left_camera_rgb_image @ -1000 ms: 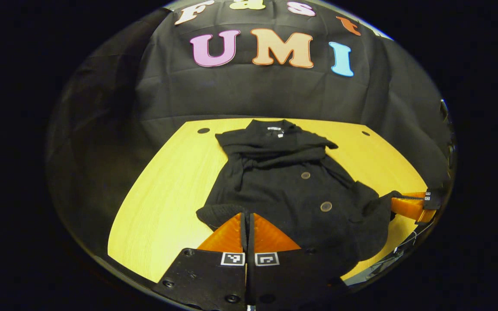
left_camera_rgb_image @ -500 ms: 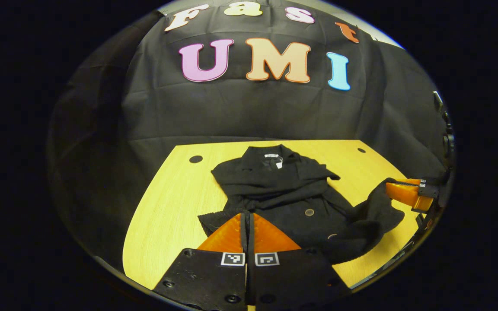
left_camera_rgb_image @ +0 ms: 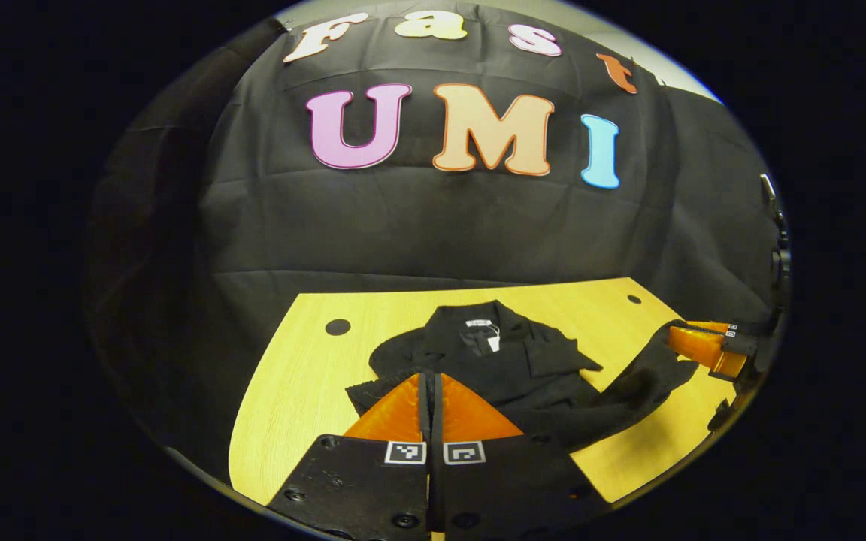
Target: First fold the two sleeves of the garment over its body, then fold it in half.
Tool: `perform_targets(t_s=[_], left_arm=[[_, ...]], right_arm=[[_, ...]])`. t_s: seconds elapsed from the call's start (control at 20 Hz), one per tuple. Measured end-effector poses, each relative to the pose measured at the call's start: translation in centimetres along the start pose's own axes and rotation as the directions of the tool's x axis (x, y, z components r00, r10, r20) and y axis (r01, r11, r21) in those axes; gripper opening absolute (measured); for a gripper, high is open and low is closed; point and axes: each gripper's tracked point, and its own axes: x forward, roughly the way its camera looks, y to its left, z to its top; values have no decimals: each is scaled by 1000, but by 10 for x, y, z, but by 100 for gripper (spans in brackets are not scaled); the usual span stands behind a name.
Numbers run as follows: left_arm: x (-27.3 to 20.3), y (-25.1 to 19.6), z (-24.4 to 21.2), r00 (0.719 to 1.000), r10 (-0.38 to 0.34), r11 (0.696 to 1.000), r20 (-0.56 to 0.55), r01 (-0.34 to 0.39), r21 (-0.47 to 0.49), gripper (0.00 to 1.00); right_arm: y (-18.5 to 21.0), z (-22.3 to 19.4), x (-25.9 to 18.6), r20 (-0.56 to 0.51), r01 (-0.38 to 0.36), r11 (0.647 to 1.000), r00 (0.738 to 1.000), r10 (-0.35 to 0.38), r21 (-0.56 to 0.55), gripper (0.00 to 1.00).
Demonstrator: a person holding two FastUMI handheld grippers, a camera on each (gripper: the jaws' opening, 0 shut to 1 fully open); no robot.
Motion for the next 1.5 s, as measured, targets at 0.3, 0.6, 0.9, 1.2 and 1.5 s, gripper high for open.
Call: perform_targets(t_s=[0.3,0.6,0.9,1.2,1.5], left_arm=[[29,18,30,999,37,999,29,-37,-19,0],[67,34,34,994,108,991,19,-106,-80,0],[116,49,24,981,194,974,-16,-194,-118,0],[174,50,1,971,235,969,-52,-238,-67,0],[203,53,-22,956,277,958,-92,-283,-55,0]], right_arm=[[-8,47,30,55,-3,1000,998,3,6,5],[-10,75,70,78,-43,999,996,43,-1,2],[-10,79,140,60,-102,994,993,104,-34,2],[-28,47,213,-29,-110,994,994,110,13,2],[-30,14,254,-95,-116,992,988,120,50,2]])
